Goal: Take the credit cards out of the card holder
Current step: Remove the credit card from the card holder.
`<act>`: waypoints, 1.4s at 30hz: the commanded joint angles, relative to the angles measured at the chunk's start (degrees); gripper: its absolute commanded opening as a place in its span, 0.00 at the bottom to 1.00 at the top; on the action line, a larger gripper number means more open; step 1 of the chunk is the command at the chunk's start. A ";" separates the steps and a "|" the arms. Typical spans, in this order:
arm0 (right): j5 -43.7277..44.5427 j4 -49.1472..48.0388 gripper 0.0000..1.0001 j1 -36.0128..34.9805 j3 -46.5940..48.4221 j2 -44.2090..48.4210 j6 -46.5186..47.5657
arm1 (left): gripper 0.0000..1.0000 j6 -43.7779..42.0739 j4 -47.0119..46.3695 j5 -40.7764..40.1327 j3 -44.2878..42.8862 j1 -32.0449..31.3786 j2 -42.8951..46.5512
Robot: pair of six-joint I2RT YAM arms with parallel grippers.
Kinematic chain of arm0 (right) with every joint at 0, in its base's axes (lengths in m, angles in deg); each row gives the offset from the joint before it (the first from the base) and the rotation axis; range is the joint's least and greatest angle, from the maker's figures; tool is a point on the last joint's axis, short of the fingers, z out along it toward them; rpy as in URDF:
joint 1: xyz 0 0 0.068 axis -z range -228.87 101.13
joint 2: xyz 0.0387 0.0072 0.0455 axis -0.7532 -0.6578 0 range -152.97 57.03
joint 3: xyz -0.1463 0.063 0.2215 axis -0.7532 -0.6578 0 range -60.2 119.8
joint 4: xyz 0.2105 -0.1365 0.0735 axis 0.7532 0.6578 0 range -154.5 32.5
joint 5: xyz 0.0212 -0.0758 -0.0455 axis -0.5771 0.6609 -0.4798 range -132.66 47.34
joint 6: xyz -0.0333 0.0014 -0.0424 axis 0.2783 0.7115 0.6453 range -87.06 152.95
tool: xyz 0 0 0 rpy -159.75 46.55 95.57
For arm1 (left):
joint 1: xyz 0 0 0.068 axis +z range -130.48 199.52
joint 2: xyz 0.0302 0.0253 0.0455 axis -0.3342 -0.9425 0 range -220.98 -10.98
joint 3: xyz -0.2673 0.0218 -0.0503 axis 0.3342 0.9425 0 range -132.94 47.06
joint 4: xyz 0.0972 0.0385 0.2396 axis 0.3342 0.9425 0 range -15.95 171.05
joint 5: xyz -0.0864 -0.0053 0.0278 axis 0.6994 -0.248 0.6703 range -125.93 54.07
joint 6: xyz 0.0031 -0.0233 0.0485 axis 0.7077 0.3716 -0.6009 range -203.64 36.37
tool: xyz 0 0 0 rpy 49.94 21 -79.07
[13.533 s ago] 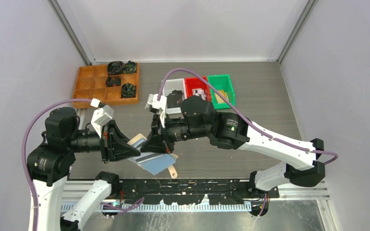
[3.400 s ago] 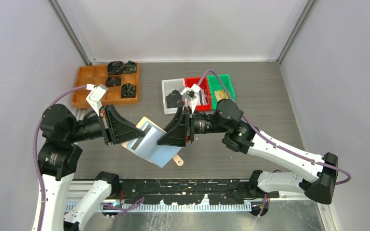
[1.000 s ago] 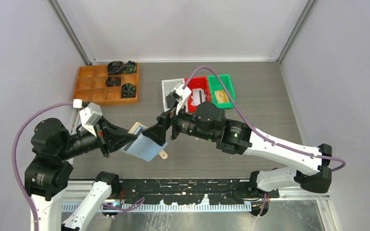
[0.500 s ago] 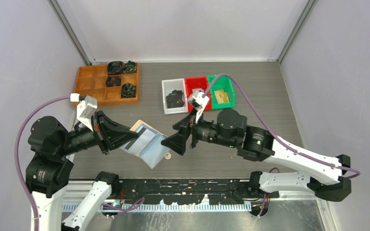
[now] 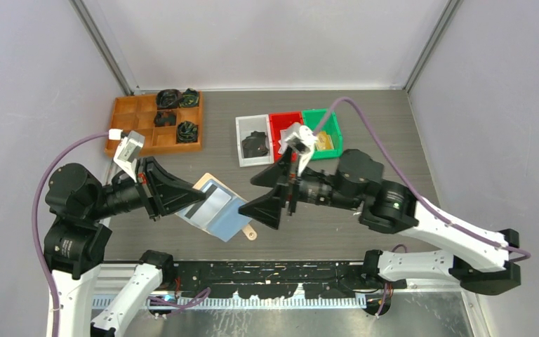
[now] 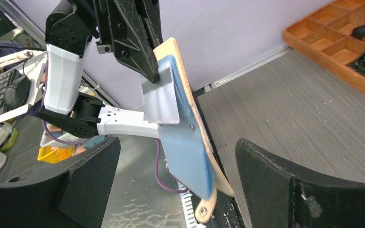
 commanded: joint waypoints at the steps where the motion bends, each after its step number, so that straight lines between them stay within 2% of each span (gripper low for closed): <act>1: -5.13 -4.03 0.95 0.18 3.43 -6.04 -1.41 | 0.00 4.71 -6.19 2.27 -0.42 -0.22 -0.81; 6: -10.44 -7.10 0.92 0.17 1.98 -7.86 -3.18 | 0.00 5.61 -6.10 3.00 -1.18 -0.19 -0.52; 12: -13.56 -11.28 0.83 0.20 -3.44 -4.74 -5.69 | 0.00 6.11 -6.11 4.17 -1.52 -0.22 -0.57; 15: -15.21 -14.11 0.70 0.19 -5.81 -2.72 -7.59 | 0.00 5.97 -6.47 3.99 -1.20 -0.19 -0.63; 20: -16.14 -15.13 0.32 0.15 -6.31 -3.31 -9.76 | 0.00 5.79 -6.72 3.21 -0.88 -0.19 -0.78; 33: -18.45 -20.89 0.29 0.17 -5.41 -7.37 -11.99 | 0.00 8.98 -8.37 3.72 -0.73 -0.23 -0.76; 38: -18.79 -20.48 0.01 0.22 -4.31 -8.21 -12.82 | 0.00 9.19 -8.26 3.25 -0.86 -0.19 -0.89; 42: -20.95 -22.93 0.01 0.19 -5.78 -7.46 -14.65 | 0.03 8.03 -7.18 1.54 -0.97 -0.21 -0.72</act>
